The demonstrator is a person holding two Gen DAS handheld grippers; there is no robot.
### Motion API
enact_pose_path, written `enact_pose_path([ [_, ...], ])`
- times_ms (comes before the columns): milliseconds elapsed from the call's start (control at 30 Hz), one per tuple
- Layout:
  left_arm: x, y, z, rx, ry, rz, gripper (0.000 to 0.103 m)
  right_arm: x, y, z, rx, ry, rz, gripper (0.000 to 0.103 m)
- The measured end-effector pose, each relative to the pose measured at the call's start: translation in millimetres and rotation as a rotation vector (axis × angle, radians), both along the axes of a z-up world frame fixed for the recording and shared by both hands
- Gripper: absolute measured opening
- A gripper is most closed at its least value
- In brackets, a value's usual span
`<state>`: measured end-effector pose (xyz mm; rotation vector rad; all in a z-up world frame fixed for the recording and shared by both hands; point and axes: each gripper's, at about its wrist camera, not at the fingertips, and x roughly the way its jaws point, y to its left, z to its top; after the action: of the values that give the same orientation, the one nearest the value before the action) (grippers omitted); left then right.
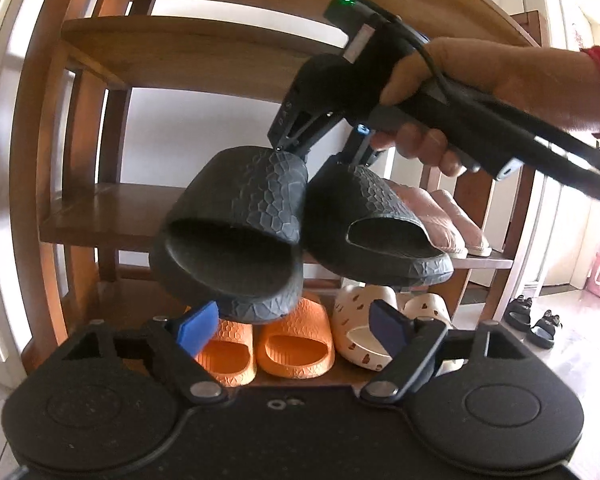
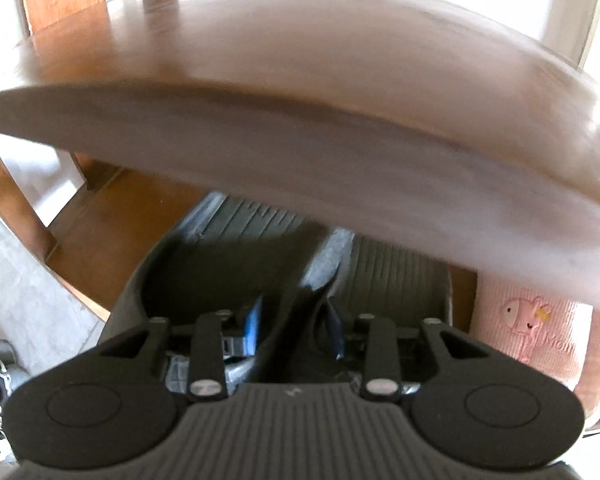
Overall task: Organize scattered shoes
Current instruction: 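Lower the black slides beside the pink slippers and open the right gripper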
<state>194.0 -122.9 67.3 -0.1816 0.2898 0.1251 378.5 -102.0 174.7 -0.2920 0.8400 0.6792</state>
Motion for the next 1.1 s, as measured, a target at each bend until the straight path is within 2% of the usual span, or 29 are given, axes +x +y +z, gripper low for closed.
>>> enact_pose_path([
  [100,6,5,2,-0.034,0.010,-0.002,0.083,-5,-4,2,0.016,-0.081,0.022,0.046],
  [200,8,4,2,0.001,0.005,0.017,0.083,-15,-9,5,0.043,-0.159,0.056,0.049],
  [333,17,7,3,0.015,-0.002,0.040,0.083,-36,-21,8,0.046,-0.328,0.122,0.053],
  [533,18,-2,14,0.056,-0.052,0.052,0.084,-55,-68,6,0.099,-0.423,0.140,0.057],
  [567,19,-4,16,0.069,-0.058,0.044,0.084,-58,-73,7,0.106,-0.432,0.143,0.058],
  [700,30,1,17,0.040,-0.043,0.022,0.085,-90,-78,5,0.130,-0.460,0.138,0.059],
  [733,31,2,17,0.050,-0.044,0.026,0.085,-101,-95,6,0.152,-0.463,0.138,0.059],
  [867,36,8,16,0.042,-0.034,0.035,0.084,-122,-121,-10,0.181,-0.397,0.138,0.057],
  [933,36,6,16,0.052,-0.021,0.042,0.084,-132,-139,-26,0.156,-0.353,0.137,0.057],
  [967,37,7,16,0.052,-0.016,0.043,0.084,-133,-150,-23,0.146,-0.348,0.142,0.055],
  [1033,39,6,15,0.057,-0.007,0.050,0.084,-135,-154,-37,0.087,-0.354,0.145,0.055],
  [1100,40,5,16,0.065,-0.005,0.050,0.084,-131,-152,-45,0.071,-0.334,0.141,0.049],
])
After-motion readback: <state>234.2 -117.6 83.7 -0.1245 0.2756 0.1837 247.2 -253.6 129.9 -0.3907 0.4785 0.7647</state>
